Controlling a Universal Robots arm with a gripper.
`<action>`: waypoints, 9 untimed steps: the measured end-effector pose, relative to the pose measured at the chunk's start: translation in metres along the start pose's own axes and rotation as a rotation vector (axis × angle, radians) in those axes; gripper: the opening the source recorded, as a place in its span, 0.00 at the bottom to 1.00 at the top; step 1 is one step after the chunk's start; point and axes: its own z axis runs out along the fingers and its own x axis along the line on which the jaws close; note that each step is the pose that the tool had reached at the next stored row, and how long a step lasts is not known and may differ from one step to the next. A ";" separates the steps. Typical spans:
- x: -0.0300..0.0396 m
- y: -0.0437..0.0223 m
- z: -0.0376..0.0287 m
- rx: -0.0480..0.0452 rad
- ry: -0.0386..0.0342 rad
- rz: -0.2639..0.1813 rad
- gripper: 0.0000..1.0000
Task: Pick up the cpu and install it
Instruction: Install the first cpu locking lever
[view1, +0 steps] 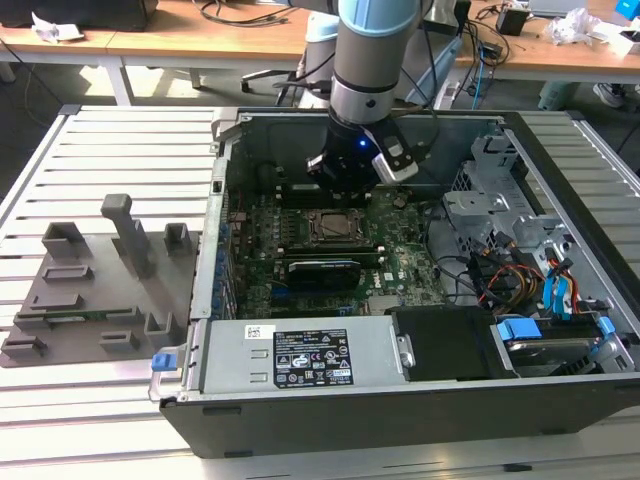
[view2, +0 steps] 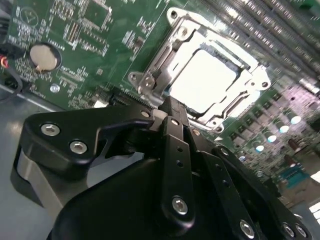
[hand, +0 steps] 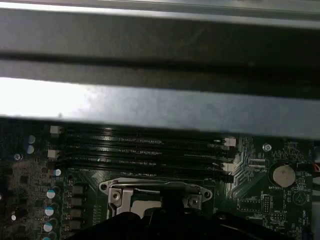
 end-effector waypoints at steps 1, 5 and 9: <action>0.0002 -0.0020 -0.0003 0.0005 0.0000 0.000 0.11; 0.0006 -0.0067 -0.0014 0.0639 0.0040 0.001 0.11; 0.0007 -0.0067 -0.0133 0.0875 0.0054 0.001 0.11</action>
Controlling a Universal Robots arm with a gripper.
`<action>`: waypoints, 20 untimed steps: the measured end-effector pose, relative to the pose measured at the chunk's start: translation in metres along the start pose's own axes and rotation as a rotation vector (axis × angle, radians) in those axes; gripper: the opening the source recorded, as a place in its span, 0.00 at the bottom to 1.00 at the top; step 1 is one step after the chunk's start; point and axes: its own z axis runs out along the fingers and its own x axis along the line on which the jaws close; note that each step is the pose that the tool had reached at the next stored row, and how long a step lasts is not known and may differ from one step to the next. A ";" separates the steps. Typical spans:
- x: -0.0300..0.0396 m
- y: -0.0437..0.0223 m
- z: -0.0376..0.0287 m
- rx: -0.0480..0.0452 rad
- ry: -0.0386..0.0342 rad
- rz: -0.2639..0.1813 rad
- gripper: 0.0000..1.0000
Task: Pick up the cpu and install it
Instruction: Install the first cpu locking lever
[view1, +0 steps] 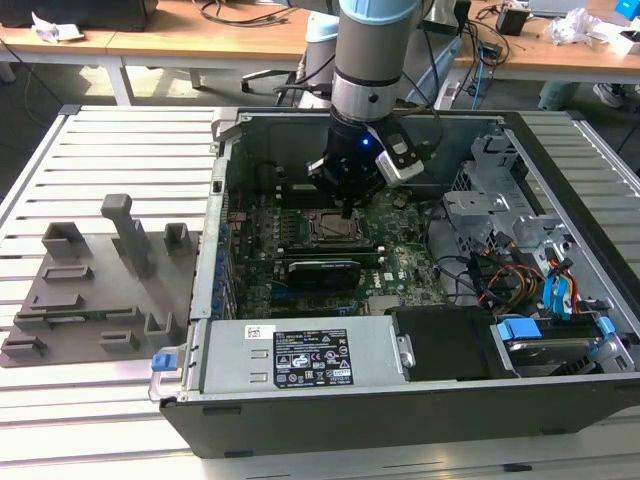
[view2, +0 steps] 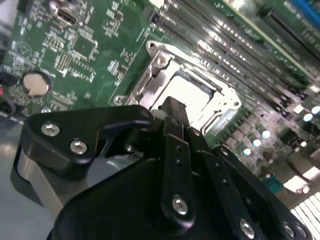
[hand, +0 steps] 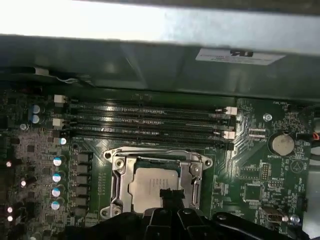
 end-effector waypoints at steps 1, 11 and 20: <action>0.0001 -0.0001 -0.0036 0.0008 0.0001 0.000 0.11; 0.0006 -0.0014 -0.0418 0.0076 0.0004 0.000 0.11; 0.0007 -0.0017 -0.0519 0.0074 0.0003 0.000 0.11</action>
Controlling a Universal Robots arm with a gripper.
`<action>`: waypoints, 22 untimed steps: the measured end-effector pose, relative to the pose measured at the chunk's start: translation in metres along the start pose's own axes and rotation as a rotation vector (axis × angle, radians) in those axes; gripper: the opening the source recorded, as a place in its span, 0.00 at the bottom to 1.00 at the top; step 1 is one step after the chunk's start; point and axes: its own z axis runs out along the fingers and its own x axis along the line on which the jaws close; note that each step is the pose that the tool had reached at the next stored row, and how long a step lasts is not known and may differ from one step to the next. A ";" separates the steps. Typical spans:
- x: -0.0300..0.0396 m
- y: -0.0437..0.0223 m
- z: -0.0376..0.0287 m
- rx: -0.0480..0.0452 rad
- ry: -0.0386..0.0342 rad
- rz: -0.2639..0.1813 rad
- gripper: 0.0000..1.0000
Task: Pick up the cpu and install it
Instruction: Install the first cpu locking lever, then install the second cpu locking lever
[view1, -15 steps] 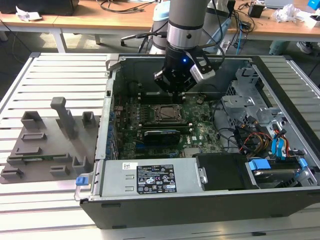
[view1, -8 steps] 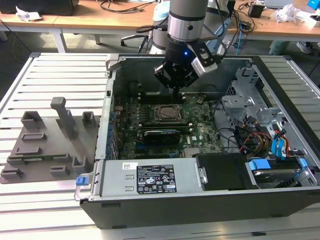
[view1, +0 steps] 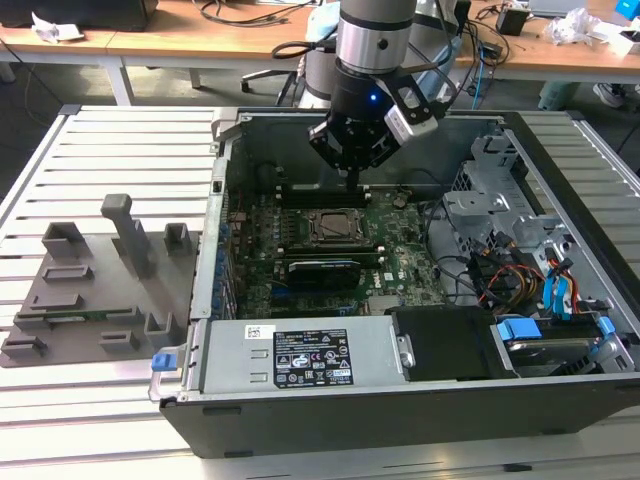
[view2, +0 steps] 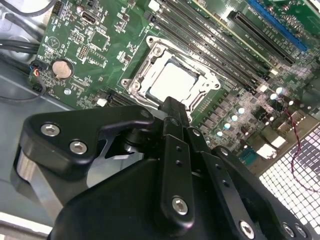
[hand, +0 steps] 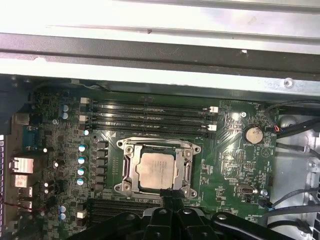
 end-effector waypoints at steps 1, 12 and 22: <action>0.0000 0.0000 -0.0003 0.0003 0.0001 0.000 0.11; 0.0001 -0.0011 -0.0008 0.0005 0.0003 0.000 0.11; 0.0008 -0.0132 -0.0002 0.0003 0.0002 0.000 0.11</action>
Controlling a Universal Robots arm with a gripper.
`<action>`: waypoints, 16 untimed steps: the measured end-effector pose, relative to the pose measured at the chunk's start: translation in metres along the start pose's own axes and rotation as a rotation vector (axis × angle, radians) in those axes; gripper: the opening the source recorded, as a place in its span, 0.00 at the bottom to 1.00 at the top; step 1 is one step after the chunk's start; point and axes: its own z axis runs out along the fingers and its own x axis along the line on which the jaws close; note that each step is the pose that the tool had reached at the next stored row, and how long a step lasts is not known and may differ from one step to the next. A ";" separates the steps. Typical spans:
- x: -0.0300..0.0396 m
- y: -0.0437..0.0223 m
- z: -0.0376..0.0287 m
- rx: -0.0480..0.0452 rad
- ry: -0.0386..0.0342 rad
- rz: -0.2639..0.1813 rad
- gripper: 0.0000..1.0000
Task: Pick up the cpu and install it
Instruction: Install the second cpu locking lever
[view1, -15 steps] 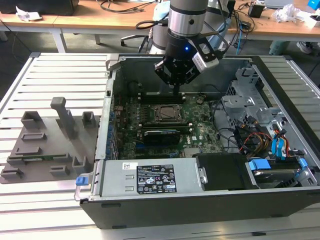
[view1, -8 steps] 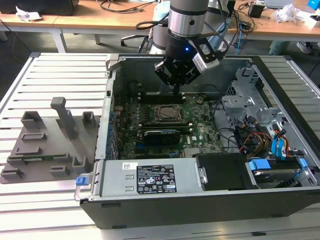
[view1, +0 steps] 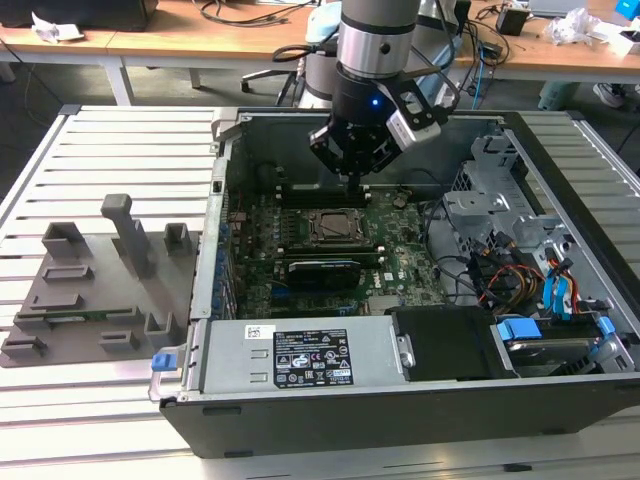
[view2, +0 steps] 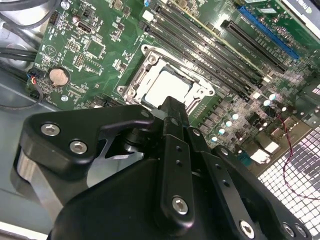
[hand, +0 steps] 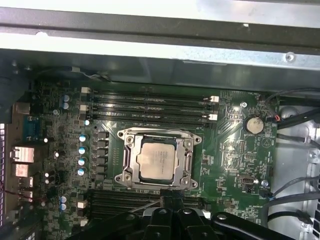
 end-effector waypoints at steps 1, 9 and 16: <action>0.0001 -0.0021 0.0001 0.0000 0.0000 0.000 0.11; 0.0005 -0.0077 0.0004 0.0000 0.0000 0.000 0.11; 0.0006 -0.0094 0.0007 -0.0001 0.0000 0.000 0.11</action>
